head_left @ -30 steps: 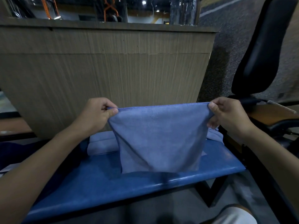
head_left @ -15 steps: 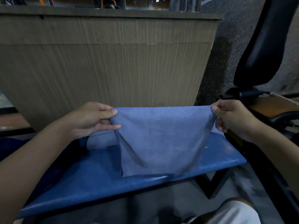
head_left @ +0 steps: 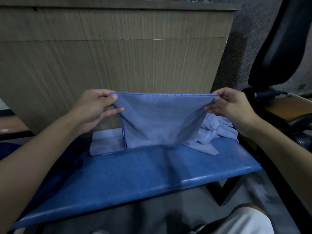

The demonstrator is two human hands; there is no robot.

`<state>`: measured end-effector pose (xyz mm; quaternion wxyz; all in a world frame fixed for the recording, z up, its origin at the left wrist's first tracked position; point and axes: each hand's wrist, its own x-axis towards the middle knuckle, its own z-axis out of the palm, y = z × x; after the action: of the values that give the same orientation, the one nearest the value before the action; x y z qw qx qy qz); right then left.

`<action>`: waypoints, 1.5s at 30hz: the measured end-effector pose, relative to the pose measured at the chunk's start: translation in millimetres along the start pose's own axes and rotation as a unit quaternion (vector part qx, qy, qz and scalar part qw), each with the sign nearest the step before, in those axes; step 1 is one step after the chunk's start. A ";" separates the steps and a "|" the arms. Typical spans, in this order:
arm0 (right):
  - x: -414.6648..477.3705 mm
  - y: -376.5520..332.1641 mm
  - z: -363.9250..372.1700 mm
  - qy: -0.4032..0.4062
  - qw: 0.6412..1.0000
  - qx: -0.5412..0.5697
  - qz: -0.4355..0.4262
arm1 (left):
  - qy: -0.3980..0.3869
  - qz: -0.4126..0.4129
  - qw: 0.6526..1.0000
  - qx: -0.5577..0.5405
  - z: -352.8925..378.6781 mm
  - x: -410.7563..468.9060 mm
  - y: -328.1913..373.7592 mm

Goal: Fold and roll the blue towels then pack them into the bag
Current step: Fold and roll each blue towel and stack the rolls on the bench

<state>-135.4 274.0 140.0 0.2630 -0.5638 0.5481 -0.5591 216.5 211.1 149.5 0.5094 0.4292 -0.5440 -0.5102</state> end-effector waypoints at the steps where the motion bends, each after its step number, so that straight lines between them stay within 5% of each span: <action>1: -2.0 1.2 -1.1 0.002 1.000 -0.001 -0.002 | -0.004 0.017 1.000 0.013 -2.1 -4.0 -1.2; 7: -51.5 51.7 -2.4 -0.066 0.992 -0.070 0.081 | -0.077 0.036 0.979 0.185 -20.5 -54.0 -63.6; 12: -122.4 135.3 4.2 -0.217 0.941 -0.194 0.171 | -0.145 -0.054 0.953 0.262 -32.3 -105.9 -168.0; 16: -150.7 162.5 9.7 -0.245 0.925 -0.199 0.210 | -0.164 -0.118 0.946 0.255 -33.2 -127.2 -203.0; 22: -128.5 157.9 15.9 -0.198 0.951 -0.186 0.146 | -0.151 -0.114 0.957 0.219 -42.7 -105.3 -198.8; 36: -40.6 232.5 78.3 0.020 0.980 -0.142 0.139 | 0.079 -0.136 0.983 0.093 -15.7 2.6 -242.0; 45: -20.1 271.6 96.5 0.021 0.964 -0.235 0.123 | 0.155 -0.098 0.961 0.205 -8.1 25.5 -290.1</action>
<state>-130.2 191.0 -136.7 0.1786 -0.5263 0.7344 -0.3896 206.3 152.8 -135.8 0.4364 0.6495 -0.5066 -0.3620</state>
